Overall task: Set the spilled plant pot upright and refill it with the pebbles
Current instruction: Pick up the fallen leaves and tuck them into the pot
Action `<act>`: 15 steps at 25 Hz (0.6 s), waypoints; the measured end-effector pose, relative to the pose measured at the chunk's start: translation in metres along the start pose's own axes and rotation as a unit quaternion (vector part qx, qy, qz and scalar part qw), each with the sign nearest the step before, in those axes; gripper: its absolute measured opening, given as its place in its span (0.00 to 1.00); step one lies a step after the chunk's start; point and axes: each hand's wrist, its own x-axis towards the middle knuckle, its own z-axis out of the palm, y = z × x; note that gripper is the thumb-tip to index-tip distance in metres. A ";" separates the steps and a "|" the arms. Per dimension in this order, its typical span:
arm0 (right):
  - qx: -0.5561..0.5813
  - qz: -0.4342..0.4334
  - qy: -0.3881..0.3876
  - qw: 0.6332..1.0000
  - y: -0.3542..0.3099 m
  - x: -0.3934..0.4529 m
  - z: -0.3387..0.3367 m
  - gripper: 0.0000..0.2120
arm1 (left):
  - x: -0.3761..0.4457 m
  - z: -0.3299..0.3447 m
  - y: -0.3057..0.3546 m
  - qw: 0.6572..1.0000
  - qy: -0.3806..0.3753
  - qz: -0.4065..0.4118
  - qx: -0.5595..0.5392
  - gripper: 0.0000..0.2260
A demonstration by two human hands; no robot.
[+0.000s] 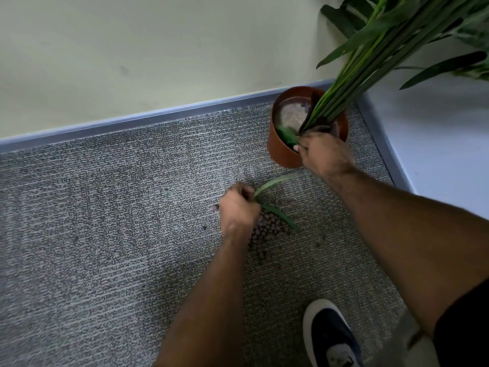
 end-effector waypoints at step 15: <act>0.159 -0.292 0.072 0.940 -0.017 -0.012 -0.019 0.19 | 0.009 -0.012 0.070 0.979 0.151 0.136 -0.010 0.08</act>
